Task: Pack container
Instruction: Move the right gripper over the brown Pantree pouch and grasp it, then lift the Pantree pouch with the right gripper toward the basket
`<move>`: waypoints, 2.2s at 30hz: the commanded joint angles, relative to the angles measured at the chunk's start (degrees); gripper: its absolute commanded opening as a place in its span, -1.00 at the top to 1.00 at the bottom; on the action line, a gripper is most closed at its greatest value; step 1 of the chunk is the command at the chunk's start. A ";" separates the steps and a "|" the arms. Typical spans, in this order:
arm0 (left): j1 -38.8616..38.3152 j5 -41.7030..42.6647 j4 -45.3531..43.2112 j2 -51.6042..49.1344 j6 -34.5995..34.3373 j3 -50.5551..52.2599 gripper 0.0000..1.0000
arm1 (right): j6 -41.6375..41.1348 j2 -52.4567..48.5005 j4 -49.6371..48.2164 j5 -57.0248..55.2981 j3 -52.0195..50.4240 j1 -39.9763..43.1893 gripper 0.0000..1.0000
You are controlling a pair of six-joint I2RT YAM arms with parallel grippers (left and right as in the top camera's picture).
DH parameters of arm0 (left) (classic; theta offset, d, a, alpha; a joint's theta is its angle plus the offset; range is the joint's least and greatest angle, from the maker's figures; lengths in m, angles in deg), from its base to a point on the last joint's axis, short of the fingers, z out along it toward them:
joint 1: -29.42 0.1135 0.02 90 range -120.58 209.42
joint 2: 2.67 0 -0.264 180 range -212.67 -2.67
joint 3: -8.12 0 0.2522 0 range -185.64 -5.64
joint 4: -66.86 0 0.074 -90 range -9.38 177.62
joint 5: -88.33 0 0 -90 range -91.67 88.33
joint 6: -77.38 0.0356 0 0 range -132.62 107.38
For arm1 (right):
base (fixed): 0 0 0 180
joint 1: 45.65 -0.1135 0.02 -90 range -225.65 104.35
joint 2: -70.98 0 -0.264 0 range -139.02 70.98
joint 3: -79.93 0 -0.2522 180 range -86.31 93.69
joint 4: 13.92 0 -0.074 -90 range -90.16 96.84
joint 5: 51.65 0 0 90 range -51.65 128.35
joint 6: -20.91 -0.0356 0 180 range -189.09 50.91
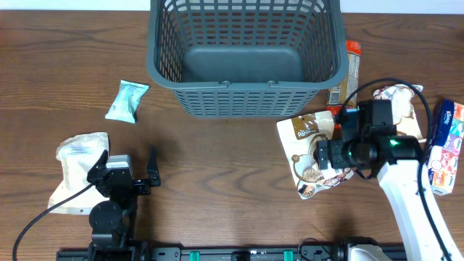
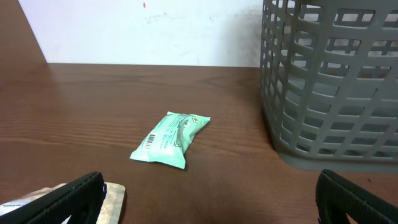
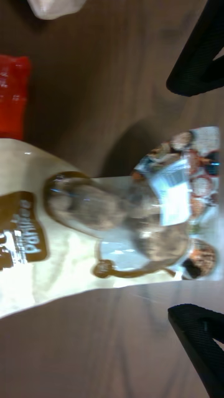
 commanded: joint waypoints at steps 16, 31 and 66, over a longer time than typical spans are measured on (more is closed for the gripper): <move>-0.22 -0.48 0.33 0.39 -0.26 1.75 -0.98 | -0.72 -14.93 -11.17 3.21 -0.24 -2.62 -0.98; -0.22 -0.48 0.33 0.39 -0.26 1.75 -0.98 | -2.36 -17.68 -10.80 3.21 -2.69 -4.63 -0.99; -0.22 -0.48 0.33 0.39 -0.26 1.75 -0.98 | -8.63 -17.68 -23.23 3.23 -12.57 -4.59 0.74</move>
